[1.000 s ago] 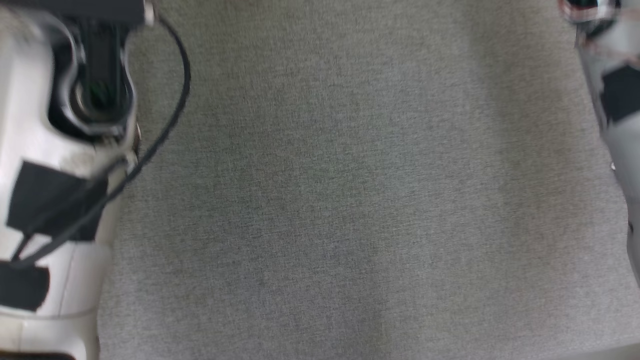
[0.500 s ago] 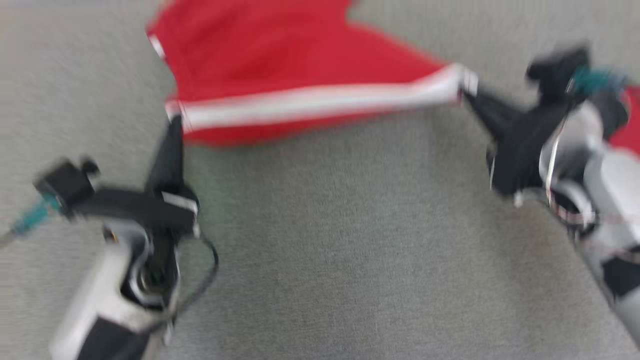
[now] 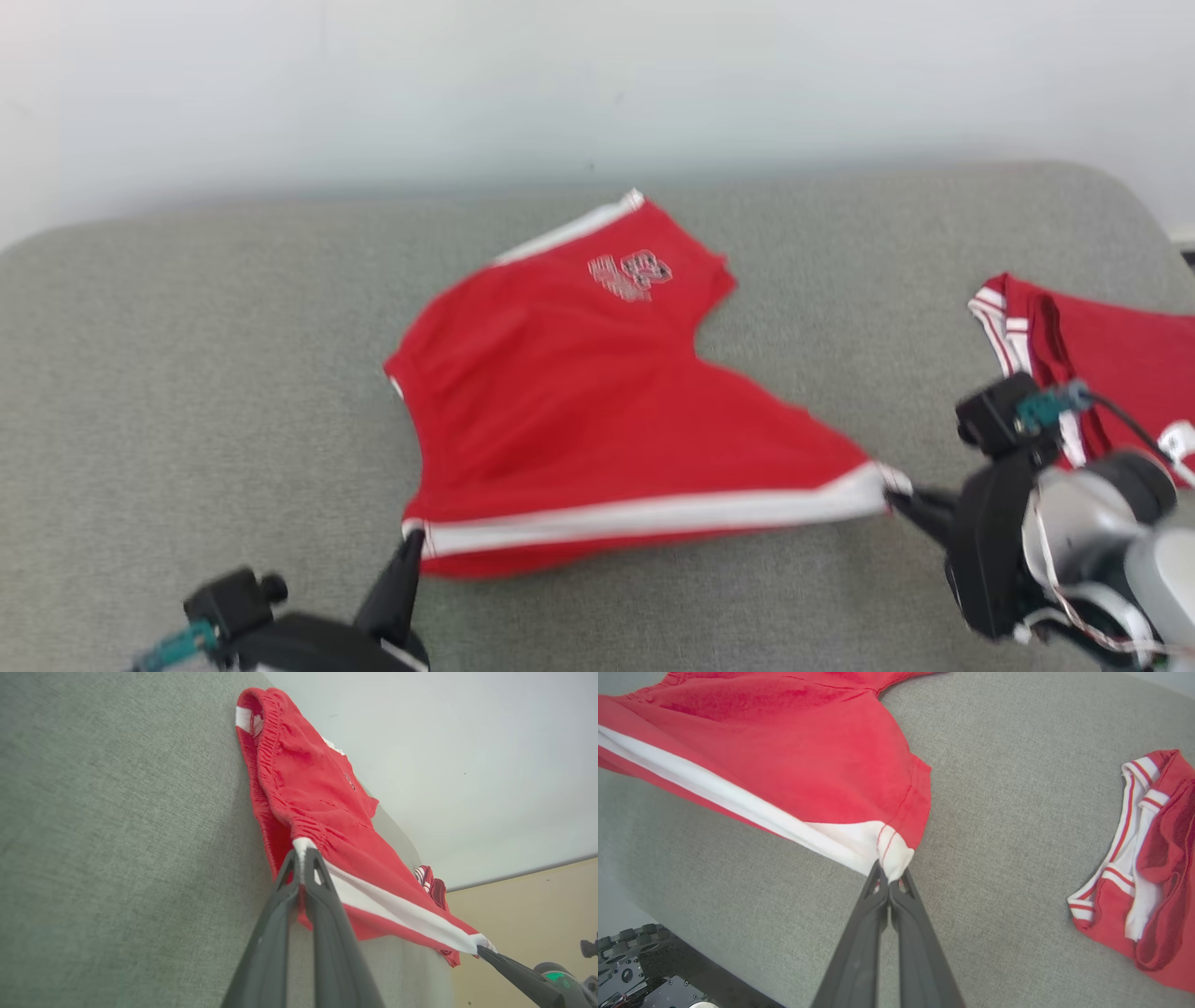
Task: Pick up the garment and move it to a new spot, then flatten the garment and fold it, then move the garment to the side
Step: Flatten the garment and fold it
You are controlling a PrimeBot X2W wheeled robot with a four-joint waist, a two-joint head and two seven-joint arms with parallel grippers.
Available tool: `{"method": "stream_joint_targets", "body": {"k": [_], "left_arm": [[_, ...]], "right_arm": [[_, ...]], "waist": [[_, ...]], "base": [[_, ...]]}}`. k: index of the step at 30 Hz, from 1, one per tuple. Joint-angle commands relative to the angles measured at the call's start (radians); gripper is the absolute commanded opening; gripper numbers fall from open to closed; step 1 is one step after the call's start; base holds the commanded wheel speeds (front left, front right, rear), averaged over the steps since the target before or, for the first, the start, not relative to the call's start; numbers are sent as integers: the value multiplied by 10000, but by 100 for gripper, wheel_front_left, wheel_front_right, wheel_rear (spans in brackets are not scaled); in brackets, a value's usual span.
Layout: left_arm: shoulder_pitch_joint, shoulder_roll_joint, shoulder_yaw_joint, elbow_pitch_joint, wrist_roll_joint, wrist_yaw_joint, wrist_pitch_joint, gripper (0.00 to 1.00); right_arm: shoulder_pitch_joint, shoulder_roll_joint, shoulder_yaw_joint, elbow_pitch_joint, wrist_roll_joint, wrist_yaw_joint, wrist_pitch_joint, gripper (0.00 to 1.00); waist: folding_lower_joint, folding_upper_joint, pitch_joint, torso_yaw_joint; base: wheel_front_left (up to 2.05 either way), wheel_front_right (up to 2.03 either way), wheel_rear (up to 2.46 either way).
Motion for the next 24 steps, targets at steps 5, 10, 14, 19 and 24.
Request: {"method": "stream_joint_targets", "body": {"k": [5, 10, 14, 19, 24], "left_arm": [[1290, 395, -166, -828, 5, 510, 195, 0], [2085, 756, -452, -1607, -245, 865, 862, 0], [2252, 860, -303, -2093, -374, 1003, 843, 0], [1644, 599, -91, -2151, -253, 921, 554, 0], [880, 288, -44, -1895, -271, 766, 530, 0]], "right_arm": [[1752, 206, -980, -1037, 165, -23, 1105, 0], [2956, 556, -1724, -1924, 220, -23, 2173, 0], [3061, 732, -2134, -2512, -98, -23, 2256, 0], [2165, 585, -1907, -2395, -452, -23, 1794, 0], [985, 371, -1488, -1614, -619, -23, 1303, 0]], "waist": [[3, 3, -737, 269], [3, 3, -769, 256], [3, 3, -652, 299], [3, 3, -452, 477], [3, 3, -173, 718]], "base": [[0, 0, 0], [0, 0, 0], [0, 0, 0], [0, 0, 0], [0, 0, 0]]}}
